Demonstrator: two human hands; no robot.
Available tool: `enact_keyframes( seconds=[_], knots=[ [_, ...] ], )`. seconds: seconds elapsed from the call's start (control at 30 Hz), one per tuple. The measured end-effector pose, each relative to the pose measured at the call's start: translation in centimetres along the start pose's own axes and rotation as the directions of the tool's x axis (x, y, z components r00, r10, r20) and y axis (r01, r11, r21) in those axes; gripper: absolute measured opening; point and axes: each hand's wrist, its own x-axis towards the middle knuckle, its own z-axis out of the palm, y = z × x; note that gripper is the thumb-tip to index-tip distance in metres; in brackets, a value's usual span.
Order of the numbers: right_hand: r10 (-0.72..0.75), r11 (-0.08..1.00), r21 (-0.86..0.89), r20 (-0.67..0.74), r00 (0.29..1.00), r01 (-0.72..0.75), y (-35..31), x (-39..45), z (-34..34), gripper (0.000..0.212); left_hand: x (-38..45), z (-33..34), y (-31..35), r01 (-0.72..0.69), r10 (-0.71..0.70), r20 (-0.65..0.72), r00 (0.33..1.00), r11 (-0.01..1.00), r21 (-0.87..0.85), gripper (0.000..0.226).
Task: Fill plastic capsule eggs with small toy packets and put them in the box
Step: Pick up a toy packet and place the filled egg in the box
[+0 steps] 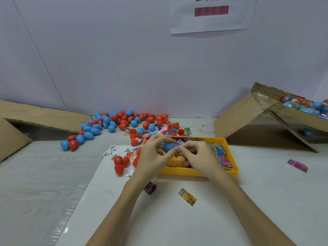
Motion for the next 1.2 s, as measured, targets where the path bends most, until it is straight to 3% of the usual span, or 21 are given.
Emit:
enact_keyframes(
  seconds=[0.2, 0.37, 0.53, 0.8, 0.9, 1.2],
  knots=[
    [0.017, 0.998, 0.058, 0.041, 0.999, -0.019, 0.1, 0.1, -0.1, 0.019, 0.0, -0.2, -0.4, -0.028, 0.027, 0.041, 0.999, 0.999, 0.018, 0.008],
    [-0.031, 0.984, 0.174, -0.011, 0.999, 0.032, -0.6, 0.0, 0.1, 0.033, 0.2, -0.1, -0.1, 0.050, -0.050, -0.001, 0.999, 0.995, -0.090, 0.014],
    [-0.107, 0.984, 0.143, 0.019, 0.994, 0.103, -0.4, -0.1, 0.1, 0.009, 0.3, -0.5, 0.0, 0.112, -0.117, -0.032, 0.993, 0.985, -0.132, 0.014],
    [-0.017, 0.974, 0.223, -0.033, 0.999, 0.024, 0.1, 0.0, -0.3, 0.008, 0.3, -0.5, 0.8, 0.181, -0.191, -0.026, 0.981, 0.960, -0.216, 0.017],
    [0.034, 0.977, 0.211, -0.080, 0.996, -0.017, 0.3, 0.1, -0.2, 0.006, 0.5, -0.9, 0.8, 0.242, -0.241, 0.042, 0.970, 0.920, -0.307, 0.025],
    [0.049, 0.981, 0.192, -0.096, 0.994, -0.030, 0.4, 0.0, -0.2, 0.017, 0.3, -0.6, 0.6, 0.174, -0.168, 0.051, 0.985, 0.965, -0.197, 0.030]
  ],
)
